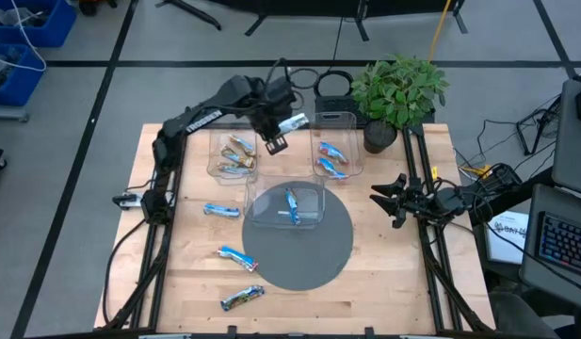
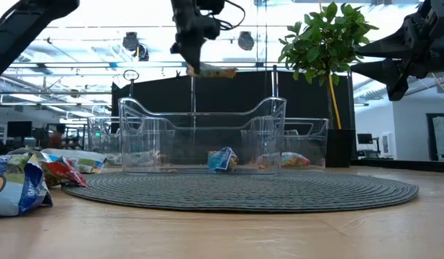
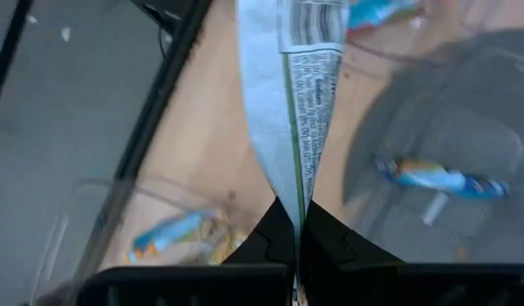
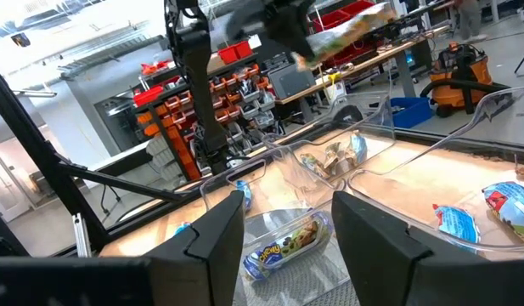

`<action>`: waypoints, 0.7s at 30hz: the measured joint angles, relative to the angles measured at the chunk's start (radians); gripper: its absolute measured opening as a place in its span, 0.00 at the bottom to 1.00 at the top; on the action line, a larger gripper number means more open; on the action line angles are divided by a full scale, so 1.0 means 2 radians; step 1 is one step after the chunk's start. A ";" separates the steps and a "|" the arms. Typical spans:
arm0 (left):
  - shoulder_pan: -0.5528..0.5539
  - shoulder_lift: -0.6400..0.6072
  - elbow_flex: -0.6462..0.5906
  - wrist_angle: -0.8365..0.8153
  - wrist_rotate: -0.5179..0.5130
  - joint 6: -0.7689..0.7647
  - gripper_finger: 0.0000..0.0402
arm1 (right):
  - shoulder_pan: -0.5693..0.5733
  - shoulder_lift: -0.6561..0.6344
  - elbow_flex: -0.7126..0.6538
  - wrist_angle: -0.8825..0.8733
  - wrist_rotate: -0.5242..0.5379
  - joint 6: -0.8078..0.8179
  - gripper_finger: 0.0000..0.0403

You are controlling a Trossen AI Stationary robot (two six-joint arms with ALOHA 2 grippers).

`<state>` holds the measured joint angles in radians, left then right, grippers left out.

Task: Pick and place Granola Bars by type
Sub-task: Put the yellow granola bar into the top left transparent bin

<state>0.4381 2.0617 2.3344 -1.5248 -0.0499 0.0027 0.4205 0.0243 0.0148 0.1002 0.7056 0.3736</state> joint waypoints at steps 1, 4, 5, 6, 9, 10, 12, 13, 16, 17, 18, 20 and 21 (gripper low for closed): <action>0.000 -0.004 0.000 -0.010 0.003 -0.004 0.01 | 0.000 0.000 0.000 0.000 0.000 0.000 0.42; -0.001 -0.019 -0.004 -0.024 0.004 -0.023 0.01 | 0.000 0.000 0.000 0.000 0.000 0.000 0.42; 0.000 -0.027 -0.012 -0.022 0.005 -0.030 0.01 | 0.000 0.000 0.000 0.000 0.000 0.000 0.42; 0.001 -0.036 -0.022 -0.022 0.008 -0.035 0.01 | 0.000 0.000 0.000 0.000 0.000 0.000 0.42; 0.007 -0.063 -0.059 -0.023 0.003 -0.054 0.01 | 0.000 0.000 0.000 0.000 0.000 0.000 0.42; 0.009 -0.073 -0.076 -0.023 -0.003 -0.058 0.01 | 0.000 0.000 0.000 0.000 0.000 0.000 0.42; 0.016 -0.092 -0.114 -0.022 -0.014 -0.061 0.01 | 0.000 0.000 0.000 0.000 0.000 0.000 0.42; 0.019 -0.101 -0.134 -0.018 -0.020 -0.061 0.01 | 0.000 0.000 0.000 0.000 0.000 0.000 0.42; 0.026 -0.135 -0.195 0.005 -0.028 -0.061 0.01 | 0.000 0.000 0.000 0.000 0.000 0.000 0.42; 0.029 -0.147 -0.215 0.014 -0.028 -0.061 0.01 | 0.000 0.000 0.000 0.000 0.000 0.000 0.42; 0.031 -0.158 -0.235 0.026 -0.028 -0.061 0.01 | 0.000 0.000 0.000 0.000 0.000 0.000 0.42; 0.037 -0.180 -0.274 0.049 -0.028 -0.053 0.01 | 0.000 0.000 0.000 0.000 0.000 0.000 0.42; 0.040 -0.190 -0.292 0.062 -0.030 -0.042 0.01 | 0.000 0.000 0.000 0.000 0.000 0.000 0.42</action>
<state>0.5179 1.6819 1.7508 -1.4014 -0.1089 -0.0819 0.4206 0.0242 0.0151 0.1002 0.7059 0.3737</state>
